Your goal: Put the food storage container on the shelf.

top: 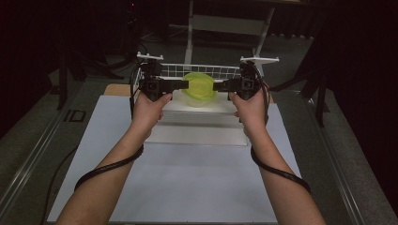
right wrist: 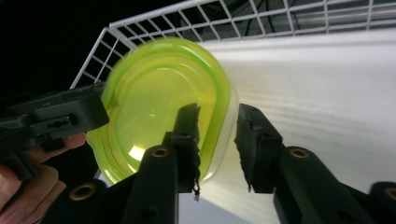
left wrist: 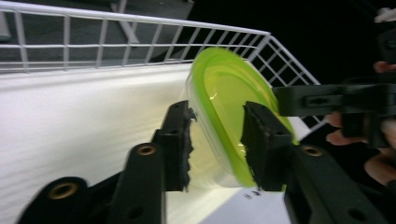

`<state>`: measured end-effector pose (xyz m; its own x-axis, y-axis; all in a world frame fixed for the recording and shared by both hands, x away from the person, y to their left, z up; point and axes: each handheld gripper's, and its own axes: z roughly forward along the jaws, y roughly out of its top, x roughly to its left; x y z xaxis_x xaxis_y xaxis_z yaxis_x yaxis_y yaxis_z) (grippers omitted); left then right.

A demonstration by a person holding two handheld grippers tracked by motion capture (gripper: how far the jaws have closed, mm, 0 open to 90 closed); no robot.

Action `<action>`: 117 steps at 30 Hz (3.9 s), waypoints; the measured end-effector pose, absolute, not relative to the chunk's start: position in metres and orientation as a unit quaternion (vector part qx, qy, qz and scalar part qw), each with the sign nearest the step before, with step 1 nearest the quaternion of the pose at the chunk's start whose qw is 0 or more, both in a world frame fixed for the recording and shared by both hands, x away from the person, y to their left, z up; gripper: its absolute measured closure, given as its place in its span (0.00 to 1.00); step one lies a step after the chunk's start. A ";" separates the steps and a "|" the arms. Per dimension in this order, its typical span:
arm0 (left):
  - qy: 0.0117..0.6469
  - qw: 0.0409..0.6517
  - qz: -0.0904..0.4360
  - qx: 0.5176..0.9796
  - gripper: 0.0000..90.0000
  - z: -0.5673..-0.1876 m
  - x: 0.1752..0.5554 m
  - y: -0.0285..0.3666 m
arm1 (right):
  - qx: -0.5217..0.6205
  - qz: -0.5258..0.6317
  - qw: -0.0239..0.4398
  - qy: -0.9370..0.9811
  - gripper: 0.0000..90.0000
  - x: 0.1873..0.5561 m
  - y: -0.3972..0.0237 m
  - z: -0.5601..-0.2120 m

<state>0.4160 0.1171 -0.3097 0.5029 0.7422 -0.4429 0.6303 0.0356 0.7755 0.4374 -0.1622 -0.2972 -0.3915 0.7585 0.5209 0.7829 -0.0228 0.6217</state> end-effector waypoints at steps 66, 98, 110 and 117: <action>0.292 0.635 0.245 0.672 0.02 -0.384 0.261 0.124 | -0.394 -0.516 -0.037 -0.760 0.71 0.358 -0.120 -0.334; 0.212 0.621 0.171 0.735 0.02 -0.419 0.245 0.115 | -0.322 -0.545 -0.117 -0.765 0.16 0.301 -0.170 -0.410; 0.249 0.599 0.156 0.745 0.02 -0.459 0.248 0.127 | -0.312 -0.523 -0.109 -0.785 0.16 0.291 -0.190 -0.450; 0.265 0.578 0.156 0.756 0.02 -0.481 0.244 0.140 | -0.318 -0.531 -0.103 -0.778 0.16 0.286 -0.205 -0.469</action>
<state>0.2441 0.1399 -0.4806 0.8112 0.5806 -0.0699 0.2191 -0.1908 0.9569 0.2865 -0.2052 -0.4691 -0.7759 0.6055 0.1772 0.3859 0.2334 0.8925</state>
